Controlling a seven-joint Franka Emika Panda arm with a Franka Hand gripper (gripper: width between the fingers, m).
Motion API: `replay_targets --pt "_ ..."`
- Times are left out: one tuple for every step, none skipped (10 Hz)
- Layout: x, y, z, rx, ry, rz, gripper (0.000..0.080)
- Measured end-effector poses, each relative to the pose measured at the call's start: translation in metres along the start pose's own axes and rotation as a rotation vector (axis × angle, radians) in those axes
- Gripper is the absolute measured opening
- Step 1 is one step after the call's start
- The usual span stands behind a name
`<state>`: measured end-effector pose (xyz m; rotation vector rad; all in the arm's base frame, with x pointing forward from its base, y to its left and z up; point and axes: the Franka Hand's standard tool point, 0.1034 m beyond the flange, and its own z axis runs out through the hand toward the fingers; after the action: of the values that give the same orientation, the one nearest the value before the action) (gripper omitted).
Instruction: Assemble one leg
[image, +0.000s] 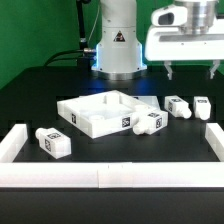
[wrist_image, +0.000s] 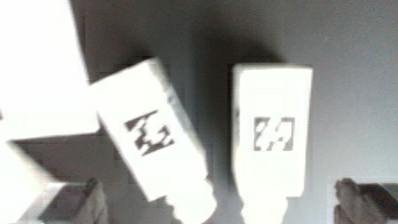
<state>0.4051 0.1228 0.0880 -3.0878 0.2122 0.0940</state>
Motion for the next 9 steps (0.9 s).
replay_targets --pt "0.005 0.002 -0.001 0.002 0.007 0.011 0.0649" --pt "0.002 0.0 0.0 0.001 0.002 0.004 0.0649" --pt "0.002 0.0 0.0 0.001 0.002 0.004 0.0649" --pt "0.002 0.001 0.0 0.001 0.002 0.005 0.0649" --pt "0.002 0.001 0.0 0.001 0.002 0.005 0.0649" --pt "0.008 0.006 -0.002 0.011 0.005 0.007 0.0649" --pt "0.026 0.021 -0.009 0.031 0.018 0.028 0.0649" --pt "0.05 0.038 -0.015 0.047 0.009 -0.004 0.0649" --pt "0.076 0.047 -0.022 0.057 0.002 -0.015 0.0649"
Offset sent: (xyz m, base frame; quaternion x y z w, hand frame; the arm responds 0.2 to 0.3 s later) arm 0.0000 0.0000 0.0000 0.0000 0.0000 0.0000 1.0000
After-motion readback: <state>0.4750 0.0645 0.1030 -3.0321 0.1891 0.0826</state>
